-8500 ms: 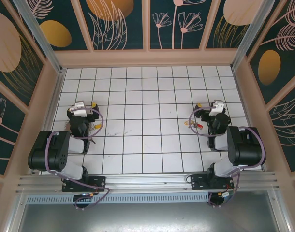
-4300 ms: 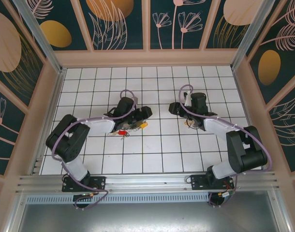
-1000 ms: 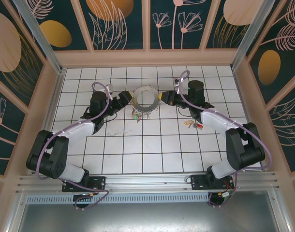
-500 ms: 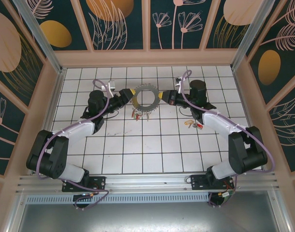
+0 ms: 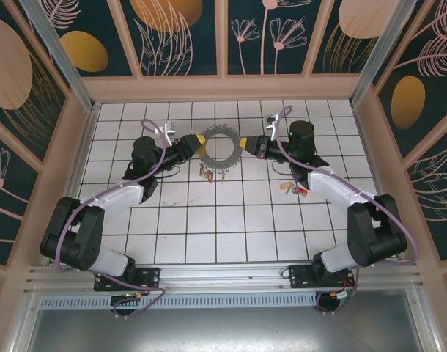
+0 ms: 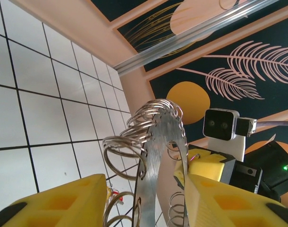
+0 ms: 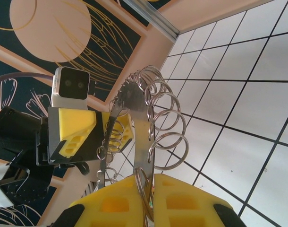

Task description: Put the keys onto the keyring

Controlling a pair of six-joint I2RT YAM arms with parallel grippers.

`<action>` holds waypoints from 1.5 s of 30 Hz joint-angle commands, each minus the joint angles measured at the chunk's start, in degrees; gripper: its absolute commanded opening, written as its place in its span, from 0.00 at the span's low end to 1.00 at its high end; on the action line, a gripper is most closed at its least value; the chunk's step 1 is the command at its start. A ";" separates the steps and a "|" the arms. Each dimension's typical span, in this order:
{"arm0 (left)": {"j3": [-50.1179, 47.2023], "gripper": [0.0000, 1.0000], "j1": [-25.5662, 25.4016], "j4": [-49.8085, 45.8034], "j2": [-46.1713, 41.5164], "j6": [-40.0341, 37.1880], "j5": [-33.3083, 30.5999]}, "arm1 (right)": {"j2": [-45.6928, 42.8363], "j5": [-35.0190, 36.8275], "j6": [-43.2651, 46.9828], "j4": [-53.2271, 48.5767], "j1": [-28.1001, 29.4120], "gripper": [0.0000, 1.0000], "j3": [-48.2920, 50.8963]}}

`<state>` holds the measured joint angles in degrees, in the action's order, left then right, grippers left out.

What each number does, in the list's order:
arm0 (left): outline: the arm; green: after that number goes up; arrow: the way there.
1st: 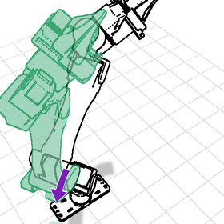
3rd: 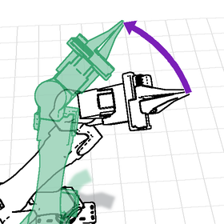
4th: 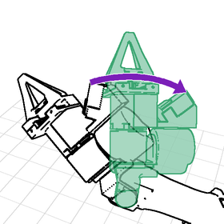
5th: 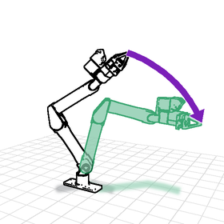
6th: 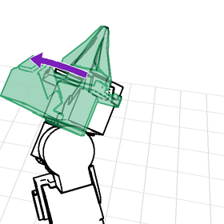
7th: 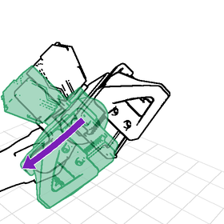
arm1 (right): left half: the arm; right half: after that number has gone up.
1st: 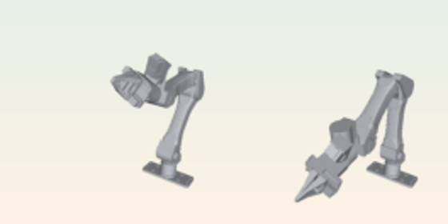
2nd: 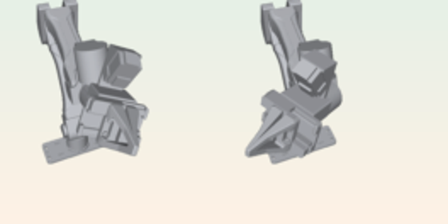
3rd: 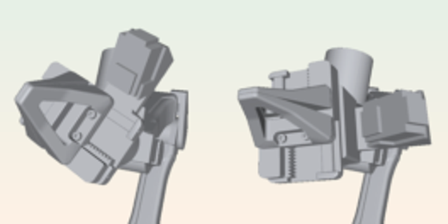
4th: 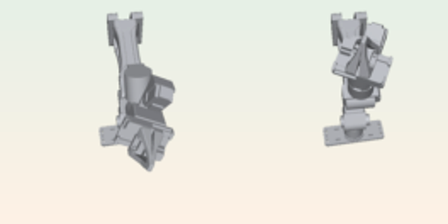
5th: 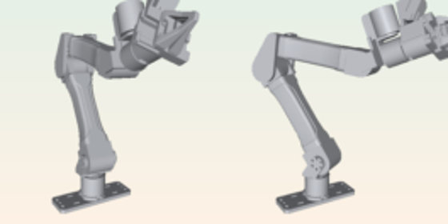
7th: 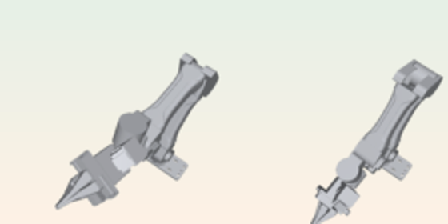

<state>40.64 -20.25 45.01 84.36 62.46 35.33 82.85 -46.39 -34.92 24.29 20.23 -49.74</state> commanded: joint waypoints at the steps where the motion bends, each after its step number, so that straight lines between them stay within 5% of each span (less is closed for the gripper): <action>1: 1.49 0.41 -0.14 4.53 0.38 0.57 2.25 | -1.74 -2.12 -0.77 4.62 -0.24 0.09 0.26; 17: 2.98 0.00 -0.14 8.60 -2.16 -0.20 4.05 | -6.76 3.92 4.95 -2.01 -0.45 0.22 0.52; 29: 6.84 0.00 -0.14 9.45 -5.11 -2.04 8.43 | -12.97 10.79 8.84 -7.74 -1.22 0.38 1.61; 36: 9.40 0.00 -0.14 0.60 -7.96 -8.40 9.21 | -24.68 26.50 11.40 -8.99 -1.75 0.51 5.30; 38: 9.37 0.00 -0.14 -0.65 -9.10 -10.70 8.83 | -28.29 30.62 12.88 -8.10 -1.72 0.62 7.49; 45: 9.18 0.00 -0.24 -0.65 -12.33 -15.35 8.14 | -34.88 28.81 21.20 3.01 -1.53 0.49 18.94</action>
<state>47.81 -20.25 43.03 73.91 50.52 43.20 48.86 -17.80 -18.48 21.80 18.74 -33.61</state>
